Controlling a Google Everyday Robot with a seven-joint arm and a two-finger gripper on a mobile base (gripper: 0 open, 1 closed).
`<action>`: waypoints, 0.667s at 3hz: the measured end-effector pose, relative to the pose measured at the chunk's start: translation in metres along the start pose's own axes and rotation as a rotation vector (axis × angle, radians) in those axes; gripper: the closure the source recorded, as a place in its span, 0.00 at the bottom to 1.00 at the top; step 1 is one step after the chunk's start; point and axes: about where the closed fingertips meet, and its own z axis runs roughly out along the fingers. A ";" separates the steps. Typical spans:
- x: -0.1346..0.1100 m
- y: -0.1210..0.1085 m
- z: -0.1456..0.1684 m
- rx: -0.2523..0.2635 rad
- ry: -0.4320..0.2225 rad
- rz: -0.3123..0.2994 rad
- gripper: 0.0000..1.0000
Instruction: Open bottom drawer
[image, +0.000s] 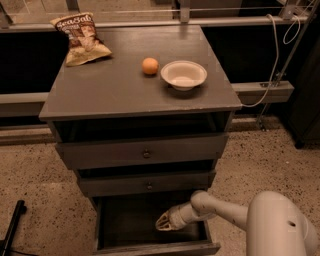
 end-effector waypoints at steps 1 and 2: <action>0.000 0.000 0.000 0.001 0.000 0.001 1.00; 0.001 0.002 0.005 -0.005 -0.019 0.010 1.00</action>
Offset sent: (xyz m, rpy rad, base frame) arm 0.0004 0.0007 -0.0086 0.0340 0.0336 0.0010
